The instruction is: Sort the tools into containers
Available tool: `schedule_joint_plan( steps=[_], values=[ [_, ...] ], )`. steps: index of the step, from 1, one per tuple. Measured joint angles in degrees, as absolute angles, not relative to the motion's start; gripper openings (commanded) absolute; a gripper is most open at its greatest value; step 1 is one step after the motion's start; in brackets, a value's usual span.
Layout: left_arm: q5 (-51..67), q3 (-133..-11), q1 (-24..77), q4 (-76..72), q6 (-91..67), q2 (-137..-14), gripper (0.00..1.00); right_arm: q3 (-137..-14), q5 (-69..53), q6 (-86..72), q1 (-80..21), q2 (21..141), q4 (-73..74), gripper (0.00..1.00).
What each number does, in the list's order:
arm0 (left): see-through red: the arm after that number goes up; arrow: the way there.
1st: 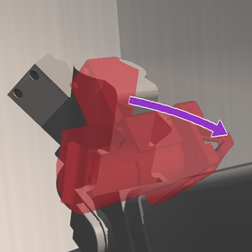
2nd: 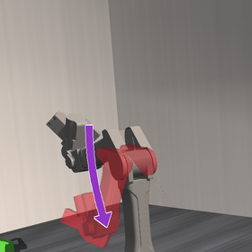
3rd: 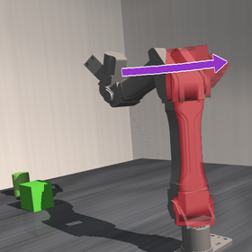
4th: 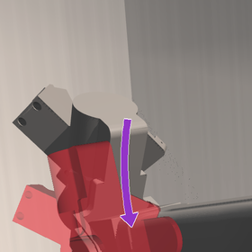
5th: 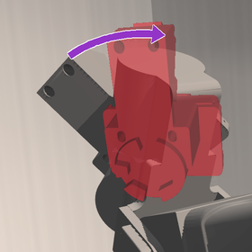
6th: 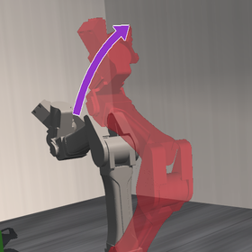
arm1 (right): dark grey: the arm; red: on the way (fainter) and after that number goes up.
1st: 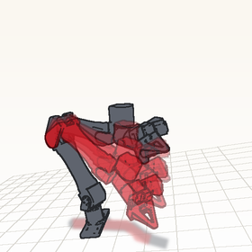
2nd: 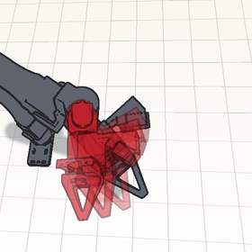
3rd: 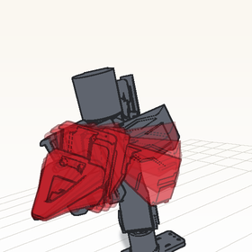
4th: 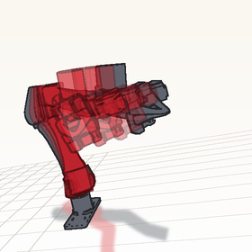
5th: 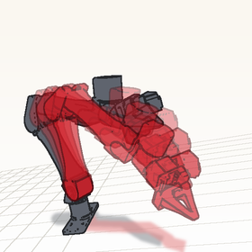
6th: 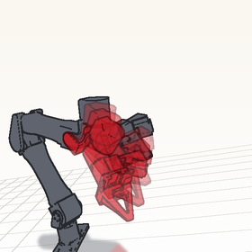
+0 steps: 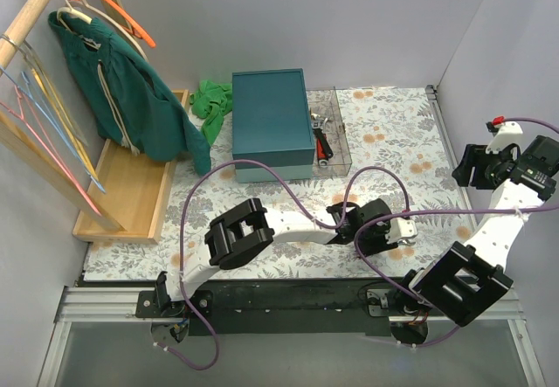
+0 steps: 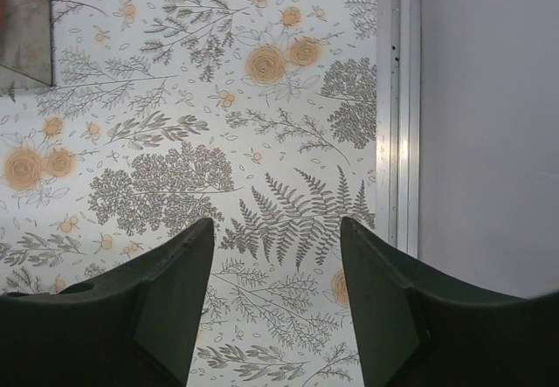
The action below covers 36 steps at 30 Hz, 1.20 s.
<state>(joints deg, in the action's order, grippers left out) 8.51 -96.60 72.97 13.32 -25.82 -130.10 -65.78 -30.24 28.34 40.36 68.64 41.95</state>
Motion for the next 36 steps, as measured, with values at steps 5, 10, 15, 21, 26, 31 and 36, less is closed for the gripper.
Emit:
schedule_joint_plan(
  steps=[5,10,15,21,26,31,36],
  values=[
    [8.86,-97.56,72.75,16.86,-28.95,-130.13,0.26,-65.04,-37.41,37.95,40.45,69.01,44.07,0.68],
    [10.24,-96.55,71.53,15.88,-32.08,-129.86,0.2,-60.03,-43.29,51.92,40.45,68.97,45.87,0.68],
    [15.73,-95.68,68.86,15.38,-34.59,-129.58,0.13,-57.82,-47.24,70.08,40.45,68.97,48.56,0.7],
    [25.36,-95.53,62.85,17.82,-35.83,-129.67,0.0,-48.69,-47.68,99.29,40.42,68.58,57.91,0.75],
    [29.76,-95.39,60.2,19.42,-36.29,-129.78,0.0,-40.14,-46.39,108.62,40.42,67.9,67.96,0.78],
    [31.57,-95.42,59.57,19.94,-36.86,-129.93,0.0,-35.66,-46.74,111.44,40.12,67.16,70.22,0.79],
    [32.14,-95.55,59.35,20.73,-37.3,-129.91,0.12,-32.97,-48.47,112.55,38.54,67.22,65.89,0.81]
  ],
)
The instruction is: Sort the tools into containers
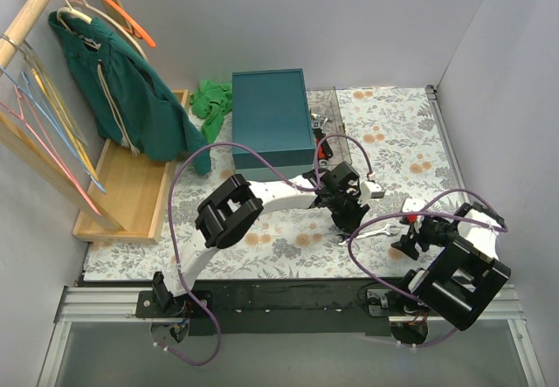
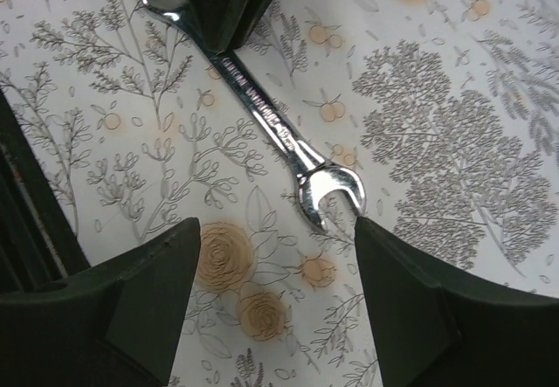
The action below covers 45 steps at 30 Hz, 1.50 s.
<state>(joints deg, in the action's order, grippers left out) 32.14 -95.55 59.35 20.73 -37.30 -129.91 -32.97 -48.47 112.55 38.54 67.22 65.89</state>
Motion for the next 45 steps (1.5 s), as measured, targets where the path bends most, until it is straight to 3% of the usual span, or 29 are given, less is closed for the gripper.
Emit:
schedule_joint_plan(
  steps=[2,3,14,28,34,39,45],
  values=[
    [31.62,-95.5,59.37,20.78,-37.52,-129.71,0.33,-32.99,-50.63,112.79,38.44,67.42,63.26,0.81],
    [31.07,-95.31,59.37,20.75,-37.47,-129.49,0.35,-33.04,-51.57,112.84,38.35,67.55,61.91,0.81],
    [19.88,-83.37,60.07,17.85,-33.65,-120.09,0.45,-36.64,-54.06,113.23,37.26,67.96,44.36,0.8],
    [13.19,-77.67,61.84,14.09,-26.17,-116.77,0.38,-39.07,-52.93,113.32,37.23,67.96,42.46,0.76],
    [11.27,-77.01,62.94,13.08,-25.1,-116.57,0.37,-44.84,-52.64,92.68,36.03,67.88,32.05,0.76],
    [9.93,-76.82,63.83,12.16,-24.49,-116.6,0.21,-53.49,-51.4,84.66,34.89,71.37,32.84,0.74],
    [9.8,-77.54,64.42,11.55,-24.36,-117.36,0.0,-52.16,-44.25,78.52,32.32,74.32,31.35,0.73]
  ],
)
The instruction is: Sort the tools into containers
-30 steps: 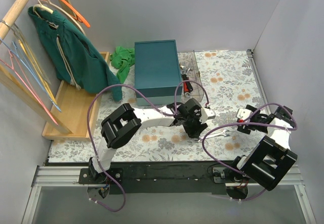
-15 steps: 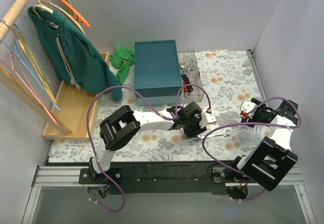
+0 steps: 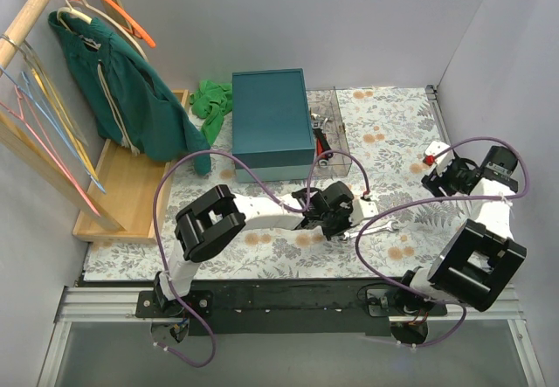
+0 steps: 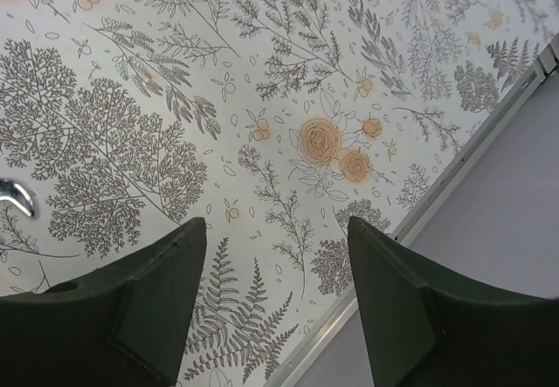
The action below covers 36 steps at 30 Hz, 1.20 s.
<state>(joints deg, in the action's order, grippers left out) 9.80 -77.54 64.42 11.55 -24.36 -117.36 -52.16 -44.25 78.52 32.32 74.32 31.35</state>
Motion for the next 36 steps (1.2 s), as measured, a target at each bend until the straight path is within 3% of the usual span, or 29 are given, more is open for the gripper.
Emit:
schedule_joint_plan(
  steps=[6,10,24,30,36],
  values=[
    [14.52,-78.65,62.74,12.71,-26.46,-117.97,0.0,-44.77,-42.22,92.27,31.73,72.6,30.7,0.77],
    [21.17,-79.99,60.07,14.44,-28.18,-119.0,0.0,-38.85,-44.07,104.95,31.64,69.38,40.49,0.79],
    [31.83,-82.26,57.74,19.75,-31.24,-120.77,0.0,-25.87,-49.67,112.9,29.91,70.08,50.41,0.82],
    [34.13,-82.41,57.32,20.82,-31.59,-121.19,0.0,-24.69,-51.88,112.81,29.12,70.06,47.88,0.79],
    [35.7,-82.94,56.99,21.76,-31.62,-121.62,0.0,-23.29,-54.41,112.4,26.96,70.06,42.06,0.67]
  ],
)
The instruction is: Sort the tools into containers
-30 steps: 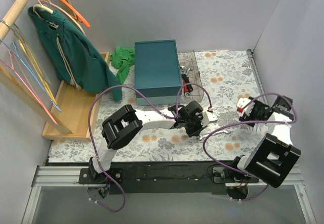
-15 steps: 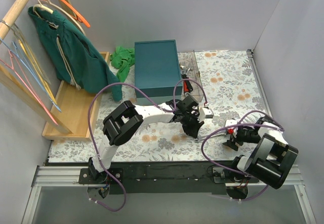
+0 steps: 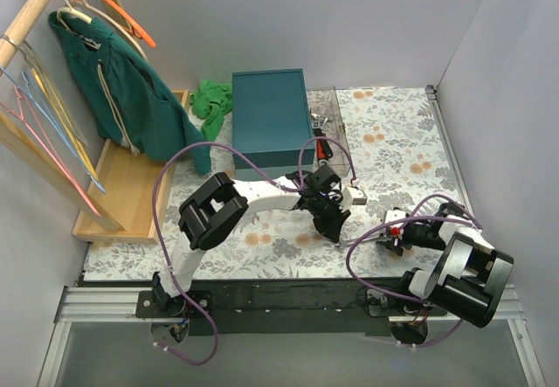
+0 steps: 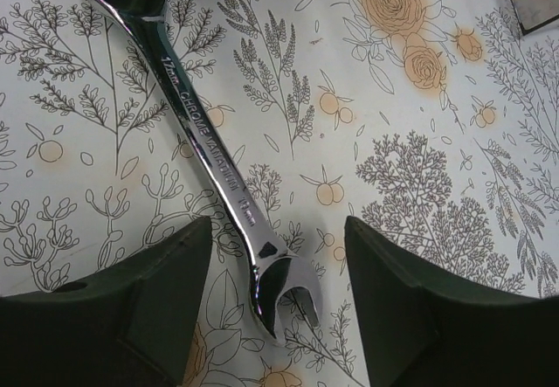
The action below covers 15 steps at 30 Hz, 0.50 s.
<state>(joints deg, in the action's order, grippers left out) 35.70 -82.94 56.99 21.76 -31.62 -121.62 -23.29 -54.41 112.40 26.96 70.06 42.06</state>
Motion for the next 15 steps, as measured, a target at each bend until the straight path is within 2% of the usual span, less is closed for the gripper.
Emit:
schedule_joint_plan(
  steps=[3,4,6,7,9,10,11,12,13,15],
  values=[
    [36.38,-83.0,56.86,22.37,-31.35,-121.69,0.0,-22.81,-54.85,112.29,25.54,70.13,39.75,0.56],
    [36.64,-83.0,56.77,22.5,-31.31,-121.75,0.0,-22.72,-54.74,112.27,25.02,70.17,39.18,0.47],
    [37.28,-83.26,56.55,22.7,-31.11,-122.08,0.0,-22.7,-54.28,112.44,24.05,70.32,38.46,0.39],
    [37.6,-83.48,56.42,22.83,-31.03,-122.28,0.0,-22.7,-53.89,112.6,23.53,70.59,38.44,0.31],
    [38.17,-83.77,56.18,23.11,-30.72,-122.5,0.0,-22.76,-53.39,112.84,22.83,71.09,38.7,0.22],
    [38.17,-83.77,56.05,23.22,-30.44,-122.5,0.02,-22.87,-53.21,113.47,22.59,71.24,38.98,0.06],
    [38.13,-83.85,55.9,23.35,-30.06,-122.5,0.06,-23.11,-52.82,114.1,22.15,71.24,39.2,0.01],
    [37.95,-84.03,55.66,23.51,-29.58,-122.5,0.1,-23.29,-52.16,115.13,21.56,71.2,39.2,0.01],
    [37.47,-84.36,55.22,23.55,-29.08,-122.48,0.25,-23.49,-51.33,116.31,20.91,70.87,39.27,0.01],
    [36.45,-85.14,54.26,23.62,-28.4,-122.52,0.33,-23.77,-50.74,117.05,20.16,70.04,39.27,0.01]
  ],
)
